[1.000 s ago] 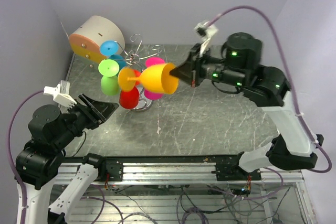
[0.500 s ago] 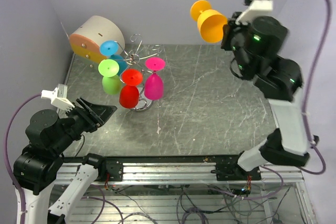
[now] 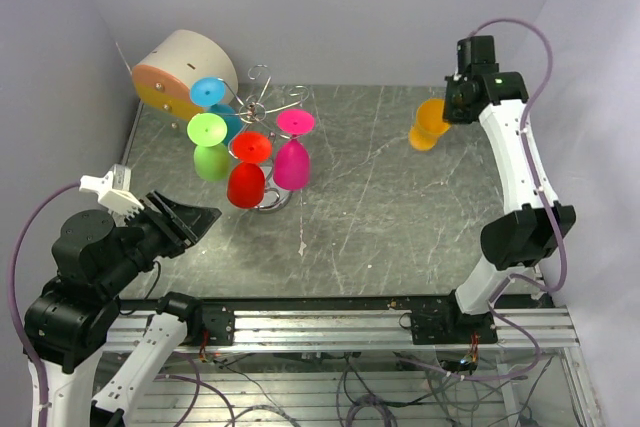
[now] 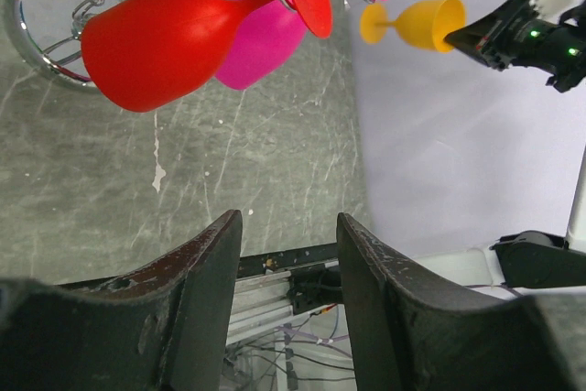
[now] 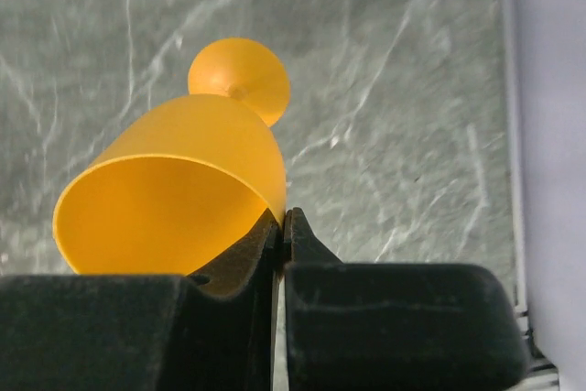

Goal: Take the wine glass off the wine glass rack

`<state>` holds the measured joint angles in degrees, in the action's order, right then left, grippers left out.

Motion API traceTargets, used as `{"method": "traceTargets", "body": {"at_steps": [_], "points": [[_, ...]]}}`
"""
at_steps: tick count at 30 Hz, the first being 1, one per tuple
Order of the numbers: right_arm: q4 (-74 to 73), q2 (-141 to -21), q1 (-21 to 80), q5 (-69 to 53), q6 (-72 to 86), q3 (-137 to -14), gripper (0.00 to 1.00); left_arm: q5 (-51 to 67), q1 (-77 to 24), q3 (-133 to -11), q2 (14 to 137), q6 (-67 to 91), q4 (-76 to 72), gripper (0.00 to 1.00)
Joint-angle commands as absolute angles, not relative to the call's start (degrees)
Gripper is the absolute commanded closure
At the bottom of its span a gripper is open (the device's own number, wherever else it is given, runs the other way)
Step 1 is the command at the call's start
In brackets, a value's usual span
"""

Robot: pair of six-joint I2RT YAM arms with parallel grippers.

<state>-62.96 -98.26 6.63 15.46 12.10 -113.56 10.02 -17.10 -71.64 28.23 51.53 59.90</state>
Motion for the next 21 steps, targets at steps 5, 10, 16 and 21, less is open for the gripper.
{"method": "traceTargets", "body": {"at_steps": [5, 10, 16, 21], "points": [[-62.42, -100.18, 6.59, 3.35, 11.97, -103.11, 1.00, 8.29, -17.31, -71.50, 27.70, 49.51, 61.62, 0.45], [-61.09, -102.32, 5.42, 4.63, 11.79, -101.51, 1.00, 7.67, -17.31, -70.66, 26.89, 49.45, 62.26, 0.45], [-58.45, -104.69, 3.73, 3.55, 12.21, -100.99, 1.00, 7.80, -17.31, -69.39, 25.86, 50.07, 62.42, 0.45], [-58.53, -107.76, 3.60, 3.17, 11.82, -103.75, 1.00, 7.73, -17.29, -69.13, 25.69, 50.19, 62.71, 0.45]]}}
